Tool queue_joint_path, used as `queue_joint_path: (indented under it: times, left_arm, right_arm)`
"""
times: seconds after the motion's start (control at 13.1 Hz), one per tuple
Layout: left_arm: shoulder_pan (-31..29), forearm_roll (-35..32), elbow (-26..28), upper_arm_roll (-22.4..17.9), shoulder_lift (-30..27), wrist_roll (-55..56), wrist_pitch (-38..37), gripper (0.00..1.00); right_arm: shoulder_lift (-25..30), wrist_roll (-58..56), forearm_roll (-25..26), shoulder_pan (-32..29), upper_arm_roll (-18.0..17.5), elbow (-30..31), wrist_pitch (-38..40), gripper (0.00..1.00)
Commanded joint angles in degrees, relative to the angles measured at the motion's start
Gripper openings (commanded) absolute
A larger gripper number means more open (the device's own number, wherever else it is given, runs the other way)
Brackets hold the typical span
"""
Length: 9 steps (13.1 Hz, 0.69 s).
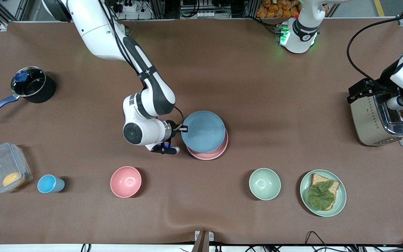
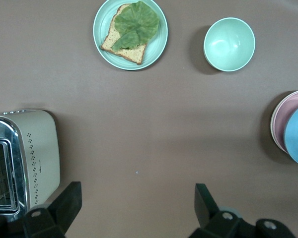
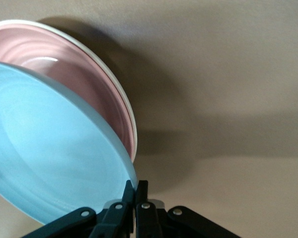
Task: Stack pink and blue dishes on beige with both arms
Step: 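Stack the blue plate with the right gripper while the left gripper withdraws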
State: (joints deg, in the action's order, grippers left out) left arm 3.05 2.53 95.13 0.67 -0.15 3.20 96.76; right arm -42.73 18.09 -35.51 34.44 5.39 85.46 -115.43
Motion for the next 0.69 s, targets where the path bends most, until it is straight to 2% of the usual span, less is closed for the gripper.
queue_joint_path:
  times: [0.0, 0.23, 0.31, 0.38, 0.61]
  left_arm:
    - [-0.59, -0.86, 0.06, 0.83, -0.20, -0.03, 0.45, 1.00]
    - [-0.59, -0.86, -0.12, 0.74, -0.20, 0.14, 0.45, 1.00]
    - [-0.77, -0.86, -0.12, 0.74, -0.20, 0.05, 0.45, 1.00]
    - [-0.94, -0.86, -0.12, 0.74, -0.20, 0.05, 0.45, 1.00]
    - [-0.94, -0.86, -0.12, 0.74, -0.02, -0.03, 0.45, 1.00]
  right_arm:
    - [-1.21, 0.63, -3.77, 0.71, 0.50, -1.61, -1.54, 0.00]
    - [-1.39, 0.63, -4.04, 0.63, 0.50, -1.61, -1.73, 0.00]
    - [-1.65, 0.71, -4.04, 0.63, 0.50, -1.61, -1.73, 0.39]
    - [-1.65, 0.37, -3.96, 0.80, 0.50, -1.61, -2.60, 0.99]
    - [-1.30, -0.25, -3.78, 1.07, 0.59, -1.78, -4.54, 1.00]
